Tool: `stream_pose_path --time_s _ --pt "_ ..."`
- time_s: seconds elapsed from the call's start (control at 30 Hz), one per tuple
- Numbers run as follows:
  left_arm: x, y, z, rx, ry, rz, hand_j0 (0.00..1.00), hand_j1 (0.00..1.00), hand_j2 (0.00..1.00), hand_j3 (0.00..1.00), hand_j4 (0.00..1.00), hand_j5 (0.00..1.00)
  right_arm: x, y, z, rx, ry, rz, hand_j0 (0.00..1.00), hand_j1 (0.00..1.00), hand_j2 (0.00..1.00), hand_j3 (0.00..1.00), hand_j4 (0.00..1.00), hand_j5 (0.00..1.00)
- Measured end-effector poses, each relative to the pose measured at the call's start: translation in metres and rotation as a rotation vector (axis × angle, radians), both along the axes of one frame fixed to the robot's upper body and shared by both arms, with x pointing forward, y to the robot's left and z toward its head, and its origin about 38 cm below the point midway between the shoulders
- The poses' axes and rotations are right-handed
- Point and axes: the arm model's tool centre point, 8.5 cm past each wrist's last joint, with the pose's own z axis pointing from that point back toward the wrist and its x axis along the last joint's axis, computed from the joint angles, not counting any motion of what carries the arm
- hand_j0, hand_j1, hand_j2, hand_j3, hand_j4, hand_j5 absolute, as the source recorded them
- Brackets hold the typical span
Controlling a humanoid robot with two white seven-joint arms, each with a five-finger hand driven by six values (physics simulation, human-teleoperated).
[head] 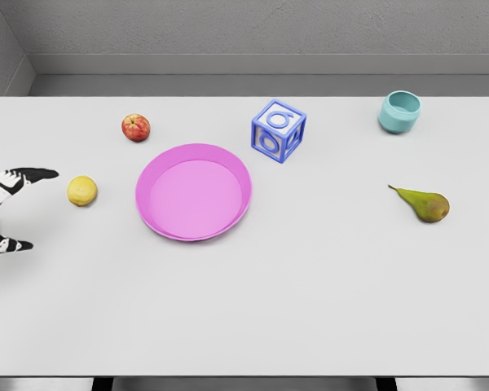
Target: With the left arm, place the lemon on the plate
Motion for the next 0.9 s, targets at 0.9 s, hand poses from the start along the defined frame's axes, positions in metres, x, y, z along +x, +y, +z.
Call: stream_pose_path --time_s 0.9 --pt "0.071 -0.055 0.016 0.436 -0.075 -0.130 1.00 1.00 1.00 1.00 1.00 1.00 -0.001 0.000 0.000 0.000 0.002 0.000 1.00 1.00 1.00 1.00 1.00 1.00"
